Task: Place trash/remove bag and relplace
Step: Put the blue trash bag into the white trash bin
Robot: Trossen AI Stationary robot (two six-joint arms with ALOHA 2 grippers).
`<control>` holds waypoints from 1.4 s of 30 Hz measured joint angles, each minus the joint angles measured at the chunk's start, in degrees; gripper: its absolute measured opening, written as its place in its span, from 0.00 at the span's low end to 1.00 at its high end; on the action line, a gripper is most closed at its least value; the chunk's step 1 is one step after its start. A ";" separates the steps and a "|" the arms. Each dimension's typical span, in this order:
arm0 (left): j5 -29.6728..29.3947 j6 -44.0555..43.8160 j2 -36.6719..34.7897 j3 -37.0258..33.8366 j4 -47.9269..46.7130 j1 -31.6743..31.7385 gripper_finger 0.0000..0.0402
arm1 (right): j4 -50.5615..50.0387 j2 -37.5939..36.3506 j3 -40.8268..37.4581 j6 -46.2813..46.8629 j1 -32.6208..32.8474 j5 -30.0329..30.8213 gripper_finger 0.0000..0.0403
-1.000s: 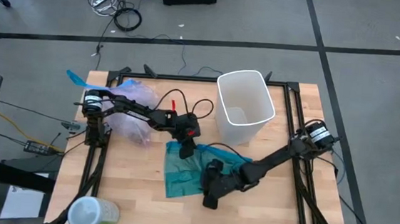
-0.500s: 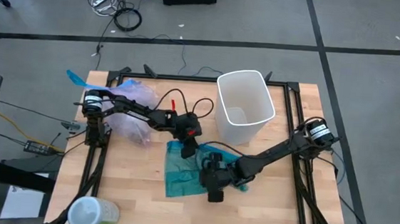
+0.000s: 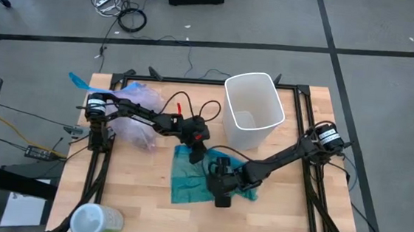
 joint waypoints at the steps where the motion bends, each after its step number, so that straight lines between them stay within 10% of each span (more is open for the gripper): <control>1: 0.00 -0.04 0.00 0.00 0.09 0.00 0.01 | -0.01 0.00 0.00 0.00 -0.31 0.09 0.48; 13: -0.02 -0.21 0.00 0.00 -0.05 0.00 0.01 | -0.42 0.00 0.00 0.71 -2.13 -7.69 0.46; 23: -0.02 -0.21 0.00 0.00 -0.02 0.01 0.01 | -1.40 0.00 0.00 2.60 -1.69 -7.83 0.03; 42: -0.44 -0.04 0.00 0.00 -0.09 0.17 0.01 | -5.73 0.00 0.00 44.85 22.90 -2.73 0.00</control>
